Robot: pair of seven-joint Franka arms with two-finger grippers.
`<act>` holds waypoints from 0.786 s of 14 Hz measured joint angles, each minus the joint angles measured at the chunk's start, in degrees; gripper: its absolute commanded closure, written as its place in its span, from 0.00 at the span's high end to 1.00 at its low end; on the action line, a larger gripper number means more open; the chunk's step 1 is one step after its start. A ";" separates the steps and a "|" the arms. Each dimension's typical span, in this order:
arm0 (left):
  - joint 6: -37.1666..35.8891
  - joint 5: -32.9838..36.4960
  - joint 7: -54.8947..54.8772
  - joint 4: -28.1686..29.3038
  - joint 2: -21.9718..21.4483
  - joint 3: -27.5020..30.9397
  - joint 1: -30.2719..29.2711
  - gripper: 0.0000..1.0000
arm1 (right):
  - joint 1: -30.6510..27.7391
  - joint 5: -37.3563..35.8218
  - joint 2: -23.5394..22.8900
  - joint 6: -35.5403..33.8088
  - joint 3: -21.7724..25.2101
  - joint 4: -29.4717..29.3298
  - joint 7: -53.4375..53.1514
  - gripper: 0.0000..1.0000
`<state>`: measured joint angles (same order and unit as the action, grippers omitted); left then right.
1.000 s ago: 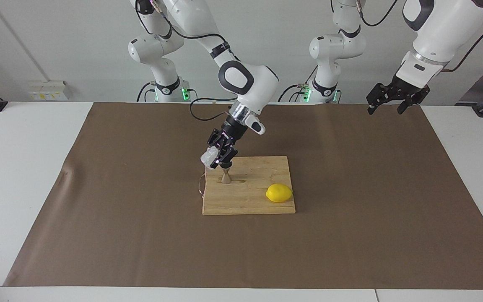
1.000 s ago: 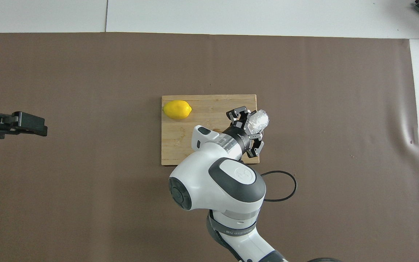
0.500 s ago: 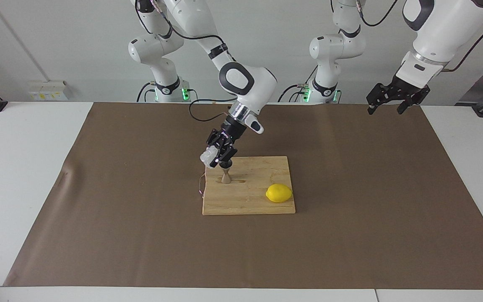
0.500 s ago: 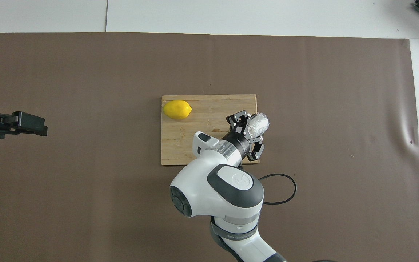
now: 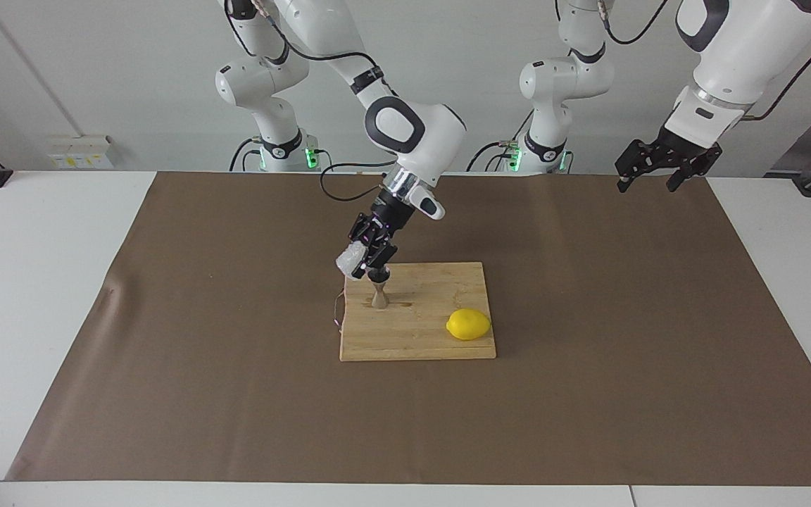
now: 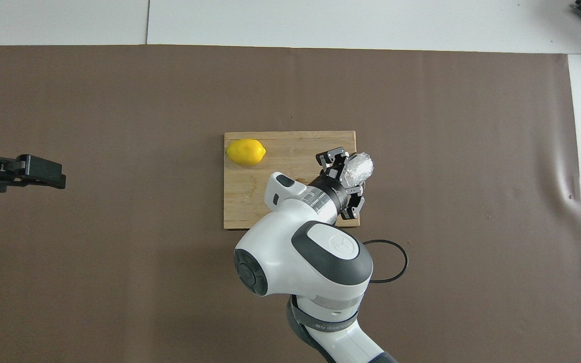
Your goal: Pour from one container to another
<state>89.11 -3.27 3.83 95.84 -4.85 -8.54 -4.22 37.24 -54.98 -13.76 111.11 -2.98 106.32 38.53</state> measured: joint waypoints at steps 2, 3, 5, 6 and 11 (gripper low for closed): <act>0.00 0.00 0.00 0.00 0.00 0.00 0.00 1.00 | -0.97 3.07 0.19 0.56 0.04 -1.88 -0.18 0.00; 0.00 0.00 0.00 0.00 0.00 0.00 0.00 1.00 | -1.32 4.39 0.30 0.71 0.04 -2.80 -0.70 0.00; 0.00 0.00 0.00 0.00 0.00 0.00 0.00 1.00 | -1.90 7.13 0.67 0.78 0.05 -4.21 -1.19 0.00; 0.00 0.00 0.00 0.00 0.00 0.00 0.00 1.00 | -2.16 8.50 1.10 0.78 0.05 -4.50 -1.20 0.00; 0.00 0.00 0.00 0.00 0.00 0.00 0.00 1.00 | -3.75 17.85 4.19 0.68 0.08 -4.05 -1.20 0.00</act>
<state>89.11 -3.27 3.83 95.84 -4.85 -8.54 -4.22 33.49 -37.13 -9.56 111.79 -2.90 102.27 37.33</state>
